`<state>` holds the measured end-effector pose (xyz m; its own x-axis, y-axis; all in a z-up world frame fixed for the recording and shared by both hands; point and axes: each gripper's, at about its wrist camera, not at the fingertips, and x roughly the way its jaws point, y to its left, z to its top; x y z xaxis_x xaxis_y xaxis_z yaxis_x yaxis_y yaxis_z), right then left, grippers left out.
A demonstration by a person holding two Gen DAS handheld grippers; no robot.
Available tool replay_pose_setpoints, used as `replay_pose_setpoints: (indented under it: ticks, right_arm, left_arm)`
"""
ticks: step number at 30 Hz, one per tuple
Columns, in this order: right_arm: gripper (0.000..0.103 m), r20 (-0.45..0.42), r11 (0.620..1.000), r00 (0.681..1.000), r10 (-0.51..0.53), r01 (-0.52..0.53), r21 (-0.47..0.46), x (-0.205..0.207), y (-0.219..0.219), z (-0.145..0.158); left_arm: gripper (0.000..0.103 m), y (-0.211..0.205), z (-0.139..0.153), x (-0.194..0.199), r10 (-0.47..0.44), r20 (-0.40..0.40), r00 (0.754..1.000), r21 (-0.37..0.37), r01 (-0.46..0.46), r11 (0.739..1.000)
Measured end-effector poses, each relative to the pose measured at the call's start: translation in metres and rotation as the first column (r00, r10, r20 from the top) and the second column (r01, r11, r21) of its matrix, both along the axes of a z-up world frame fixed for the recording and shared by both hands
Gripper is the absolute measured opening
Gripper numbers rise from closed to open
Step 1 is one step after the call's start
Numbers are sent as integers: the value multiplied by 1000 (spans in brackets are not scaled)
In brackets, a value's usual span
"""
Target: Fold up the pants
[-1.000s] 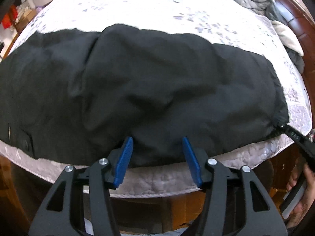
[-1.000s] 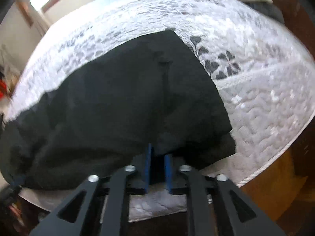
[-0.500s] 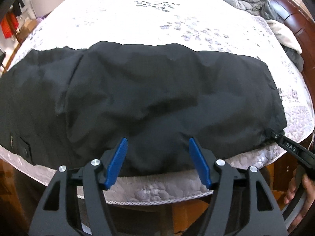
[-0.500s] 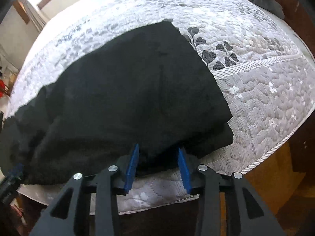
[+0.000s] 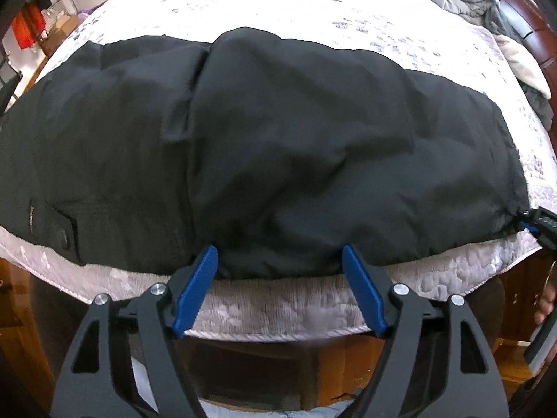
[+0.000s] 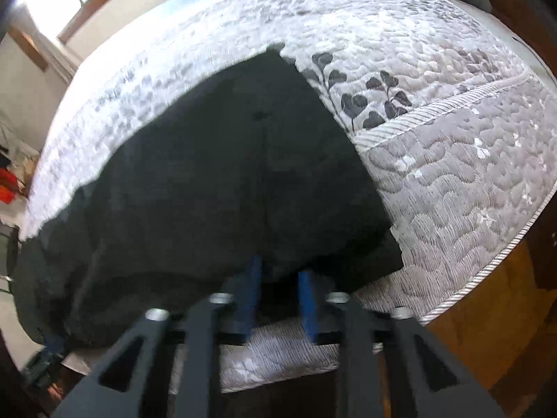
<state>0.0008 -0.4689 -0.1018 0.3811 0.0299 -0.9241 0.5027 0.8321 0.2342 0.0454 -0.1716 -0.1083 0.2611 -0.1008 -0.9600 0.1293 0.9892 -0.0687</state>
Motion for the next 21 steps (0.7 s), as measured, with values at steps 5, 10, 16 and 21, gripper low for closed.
replay_pose_setpoints:
  ticks: [5, 10, 16, 21]
  right_arm:
    - [5, 48, 1000, 999, 19, -18, -4, -15, 1, 17]
    - [16, -26, 997, 998, 58, -60, -51, -7, 6, -4]
    - [47, -7, 1000, 1000, 22, -22, -18, -28, 7, 14]
    - [51, -92, 1000, 996, 14, -15, -8, -35, 16, 7]
  left_arm:
    - [78, -7, -8, 25, 34, 68, 997, 10, -35, 999]
    - [78, -8, -7, 40, 57, 59, 997, -1, -57, 998]
    - [77, 22, 12, 33, 98, 32, 995, -53, -96, 994]
    - [78, 0, 32, 17, 27, 64, 998, -34, -25, 999]
